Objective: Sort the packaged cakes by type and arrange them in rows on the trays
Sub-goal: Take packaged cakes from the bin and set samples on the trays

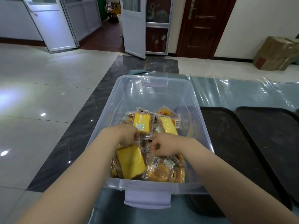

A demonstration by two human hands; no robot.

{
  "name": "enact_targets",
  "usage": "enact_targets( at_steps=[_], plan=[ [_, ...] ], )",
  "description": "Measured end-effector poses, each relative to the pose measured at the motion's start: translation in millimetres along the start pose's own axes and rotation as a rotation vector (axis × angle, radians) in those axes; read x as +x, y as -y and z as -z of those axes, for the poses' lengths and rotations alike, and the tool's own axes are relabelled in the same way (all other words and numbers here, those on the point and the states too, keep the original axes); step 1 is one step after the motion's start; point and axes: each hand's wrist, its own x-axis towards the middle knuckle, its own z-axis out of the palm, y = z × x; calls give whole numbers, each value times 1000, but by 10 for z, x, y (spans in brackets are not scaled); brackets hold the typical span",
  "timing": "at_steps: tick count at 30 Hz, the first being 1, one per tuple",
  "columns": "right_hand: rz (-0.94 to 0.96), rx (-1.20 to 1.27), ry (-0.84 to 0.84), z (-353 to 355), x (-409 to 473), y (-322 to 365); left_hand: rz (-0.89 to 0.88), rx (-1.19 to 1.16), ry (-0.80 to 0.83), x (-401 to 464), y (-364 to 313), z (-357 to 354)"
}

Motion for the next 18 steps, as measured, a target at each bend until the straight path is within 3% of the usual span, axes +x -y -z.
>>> enact_targets(
  at_steps=[11, 18],
  plan=[
    [-122, -58, -230, 89, -9, -24, -18, -12, 14, -6, -4, 32],
    [-155, 121, -471, 183, -64, -86, -46, -97, -82, -65, 10, 101]
  ],
)
